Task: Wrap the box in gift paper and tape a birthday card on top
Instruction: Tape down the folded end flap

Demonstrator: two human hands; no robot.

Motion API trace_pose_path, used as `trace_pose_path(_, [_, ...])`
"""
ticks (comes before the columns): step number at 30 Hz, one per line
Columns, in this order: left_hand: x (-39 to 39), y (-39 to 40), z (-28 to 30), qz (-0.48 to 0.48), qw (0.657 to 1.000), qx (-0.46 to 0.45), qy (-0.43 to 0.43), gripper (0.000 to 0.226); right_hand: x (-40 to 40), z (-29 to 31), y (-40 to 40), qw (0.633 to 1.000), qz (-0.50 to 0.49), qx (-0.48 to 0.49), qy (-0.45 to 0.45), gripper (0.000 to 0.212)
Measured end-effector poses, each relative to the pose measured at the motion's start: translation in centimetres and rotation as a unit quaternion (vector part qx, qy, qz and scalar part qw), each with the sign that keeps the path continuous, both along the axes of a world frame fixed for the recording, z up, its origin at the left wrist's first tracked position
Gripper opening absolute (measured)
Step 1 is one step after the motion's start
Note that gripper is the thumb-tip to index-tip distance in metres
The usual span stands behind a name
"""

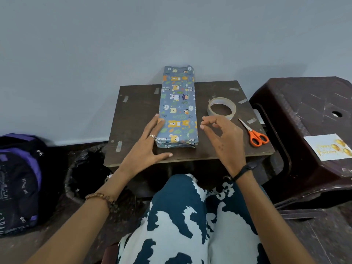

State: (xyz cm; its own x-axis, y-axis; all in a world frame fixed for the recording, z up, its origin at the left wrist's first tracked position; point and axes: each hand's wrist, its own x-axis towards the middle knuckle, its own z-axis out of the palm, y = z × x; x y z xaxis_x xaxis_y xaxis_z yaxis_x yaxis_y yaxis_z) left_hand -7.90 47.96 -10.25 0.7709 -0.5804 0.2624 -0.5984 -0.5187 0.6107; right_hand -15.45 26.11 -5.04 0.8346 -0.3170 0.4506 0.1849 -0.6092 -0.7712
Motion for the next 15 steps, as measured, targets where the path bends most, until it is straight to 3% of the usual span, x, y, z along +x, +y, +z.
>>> trace_pose_path(5, [-0.1, 0.3, 0.5, -0.025, 0.998, -0.014, 0.063, 0.075, -1.0, 0.1, 3.7, 0.993, 0.117, -0.022, -0.006, 0.004])
trace_pose_path(9, [-0.7, -0.1, 0.5, -0.002, 0.999, -0.024, 0.030, 0.060, -0.5, -0.6, 4.2, 0.982, 0.178, -0.012, 0.062, 0.002])
trace_pose_path(15, [-2.4, -2.3, 0.0, 0.106, 0.992, 0.027, -0.055, 0.063, 0.2, -0.6, 3.2, 0.967, 0.188, 0.121, 0.120, 0.002])
